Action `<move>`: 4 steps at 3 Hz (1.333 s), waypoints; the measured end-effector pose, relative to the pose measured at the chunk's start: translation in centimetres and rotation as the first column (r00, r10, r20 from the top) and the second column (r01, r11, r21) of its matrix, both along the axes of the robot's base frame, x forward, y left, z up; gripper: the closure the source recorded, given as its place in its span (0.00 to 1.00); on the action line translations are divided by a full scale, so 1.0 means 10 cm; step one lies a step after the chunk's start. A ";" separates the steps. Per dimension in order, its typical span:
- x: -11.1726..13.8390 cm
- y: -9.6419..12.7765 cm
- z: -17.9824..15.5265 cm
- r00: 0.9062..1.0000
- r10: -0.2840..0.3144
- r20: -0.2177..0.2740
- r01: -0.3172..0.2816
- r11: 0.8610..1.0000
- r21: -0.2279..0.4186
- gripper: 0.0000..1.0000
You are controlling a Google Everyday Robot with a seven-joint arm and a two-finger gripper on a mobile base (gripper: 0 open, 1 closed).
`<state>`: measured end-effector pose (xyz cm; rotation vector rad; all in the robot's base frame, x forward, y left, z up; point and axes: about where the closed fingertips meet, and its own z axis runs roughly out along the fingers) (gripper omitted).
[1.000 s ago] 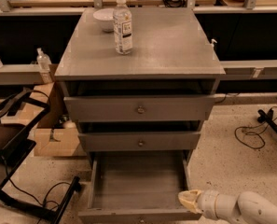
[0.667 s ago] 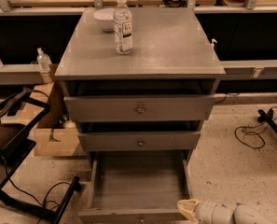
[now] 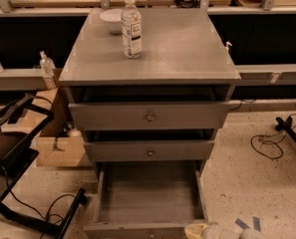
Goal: Close bottom drawer
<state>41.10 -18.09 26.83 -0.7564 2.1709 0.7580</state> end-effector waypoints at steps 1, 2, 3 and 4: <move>-0.17 0.09 -0.36 0.998 0.005 -0.059 -0.006 1.000 -0.025 1.00; -0.30 0.10 -0.76 0.997 0.023 -0.071 -0.027 0.998 -0.053 1.00; -0.25 0.11 -1.09 0.996 0.053 -0.066 -0.057 0.996 -0.061 1.00; 0.01 0.10 -1.30 0.995 0.085 -0.048 -0.088 0.994 -0.071 1.00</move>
Offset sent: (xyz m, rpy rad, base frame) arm -0.0441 0.0061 -0.1283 -0.0960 0.0775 0.0451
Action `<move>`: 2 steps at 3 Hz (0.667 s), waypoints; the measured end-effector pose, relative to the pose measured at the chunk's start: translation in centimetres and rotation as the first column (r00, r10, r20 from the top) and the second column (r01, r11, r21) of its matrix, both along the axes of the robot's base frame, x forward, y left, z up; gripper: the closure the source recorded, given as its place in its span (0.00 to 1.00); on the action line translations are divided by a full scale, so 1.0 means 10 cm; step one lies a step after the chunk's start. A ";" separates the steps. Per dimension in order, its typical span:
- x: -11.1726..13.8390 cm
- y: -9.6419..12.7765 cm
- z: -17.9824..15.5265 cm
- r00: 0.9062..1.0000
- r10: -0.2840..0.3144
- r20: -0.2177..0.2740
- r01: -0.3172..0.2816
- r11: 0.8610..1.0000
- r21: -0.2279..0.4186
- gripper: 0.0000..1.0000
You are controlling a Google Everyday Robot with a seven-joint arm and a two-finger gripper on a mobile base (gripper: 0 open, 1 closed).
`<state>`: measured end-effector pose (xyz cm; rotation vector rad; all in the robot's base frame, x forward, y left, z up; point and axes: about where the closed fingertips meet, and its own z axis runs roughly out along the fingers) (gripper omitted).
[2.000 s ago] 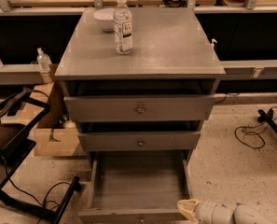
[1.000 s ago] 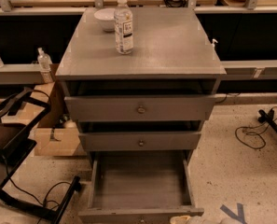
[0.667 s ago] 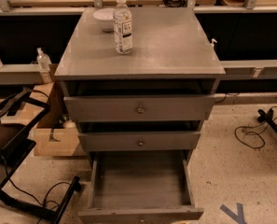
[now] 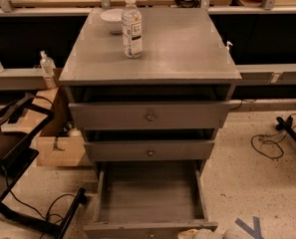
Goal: Close bottom drawer
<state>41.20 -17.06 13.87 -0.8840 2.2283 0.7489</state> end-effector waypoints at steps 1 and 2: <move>0.25 0.00 -0.02 0.999 0.029 0.028 -0.028 0.999 -0.019 1.00; 0.22 0.00 -0.02 0.999 0.029 0.028 -0.028 0.999 -0.019 1.00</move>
Offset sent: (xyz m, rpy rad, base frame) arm 0.1182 -0.0128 0.0251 -0.0916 -0.1221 0.0790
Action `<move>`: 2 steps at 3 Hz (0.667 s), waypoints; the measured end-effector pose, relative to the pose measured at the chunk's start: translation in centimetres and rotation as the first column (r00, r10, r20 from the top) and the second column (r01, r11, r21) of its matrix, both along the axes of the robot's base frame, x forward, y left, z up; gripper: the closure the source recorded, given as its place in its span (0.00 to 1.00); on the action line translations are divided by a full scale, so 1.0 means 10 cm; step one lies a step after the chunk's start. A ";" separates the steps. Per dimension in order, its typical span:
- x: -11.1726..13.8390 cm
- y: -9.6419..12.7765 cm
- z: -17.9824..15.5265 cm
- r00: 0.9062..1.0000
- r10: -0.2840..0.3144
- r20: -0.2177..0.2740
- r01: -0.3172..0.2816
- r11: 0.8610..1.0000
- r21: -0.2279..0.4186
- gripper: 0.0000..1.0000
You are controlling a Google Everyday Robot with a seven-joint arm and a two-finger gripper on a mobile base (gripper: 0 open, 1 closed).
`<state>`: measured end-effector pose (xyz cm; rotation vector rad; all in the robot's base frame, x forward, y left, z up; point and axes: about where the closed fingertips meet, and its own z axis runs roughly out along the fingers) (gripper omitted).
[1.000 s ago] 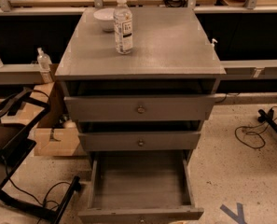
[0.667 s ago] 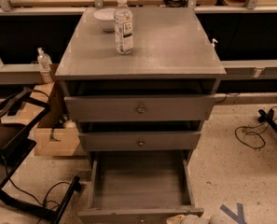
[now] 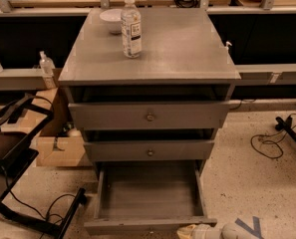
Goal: Close bottom drawer
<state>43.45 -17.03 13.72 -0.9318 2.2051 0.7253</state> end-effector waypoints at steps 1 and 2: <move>0.23 0.02 0.06 1.000 0.020 0.022 -0.020 1.000 -0.016 1.00; 0.20 0.02 0.06 1.000 0.020 0.022 -0.020 1.000 -0.016 1.00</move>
Offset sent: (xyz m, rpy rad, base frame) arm 0.1788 0.0346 0.0366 -0.0748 -0.1511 0.1405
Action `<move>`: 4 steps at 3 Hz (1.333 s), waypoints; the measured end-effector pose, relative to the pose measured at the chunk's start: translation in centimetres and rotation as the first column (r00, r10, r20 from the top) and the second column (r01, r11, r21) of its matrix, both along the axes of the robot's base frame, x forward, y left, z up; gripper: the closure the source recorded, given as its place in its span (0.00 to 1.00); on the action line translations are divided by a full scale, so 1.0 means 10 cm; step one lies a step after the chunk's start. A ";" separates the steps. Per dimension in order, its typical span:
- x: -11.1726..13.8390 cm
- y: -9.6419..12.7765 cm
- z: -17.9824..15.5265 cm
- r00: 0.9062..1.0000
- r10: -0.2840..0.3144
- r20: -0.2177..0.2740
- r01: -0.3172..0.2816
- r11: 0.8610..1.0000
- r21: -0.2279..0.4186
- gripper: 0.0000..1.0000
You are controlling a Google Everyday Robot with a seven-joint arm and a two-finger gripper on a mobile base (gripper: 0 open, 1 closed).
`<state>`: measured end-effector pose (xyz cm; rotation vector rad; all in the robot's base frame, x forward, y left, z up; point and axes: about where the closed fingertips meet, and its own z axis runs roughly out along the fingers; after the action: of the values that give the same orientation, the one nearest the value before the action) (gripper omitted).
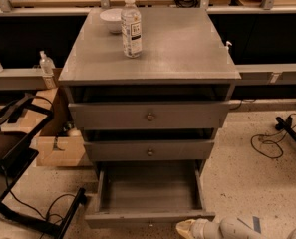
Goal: Close bottom drawer
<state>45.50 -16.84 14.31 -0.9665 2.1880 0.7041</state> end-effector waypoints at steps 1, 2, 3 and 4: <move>0.35 0.11 0.06 0.999 0.022 0.028 -0.022 1.000 0.005 1.00; 0.30 0.11 0.06 0.999 0.022 0.028 -0.022 1.000 0.005 1.00; 0.68 0.27 0.14 0.997 0.045 0.062 -0.046 0.999 0.023 1.00; 0.64 0.27 0.14 0.997 0.045 0.062 -0.046 0.999 0.024 1.00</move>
Offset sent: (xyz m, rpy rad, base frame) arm 0.2033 0.0702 0.0376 0.0675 -0.1695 0.1222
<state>51.85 -14.11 15.68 -1.0150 2.1049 0.7118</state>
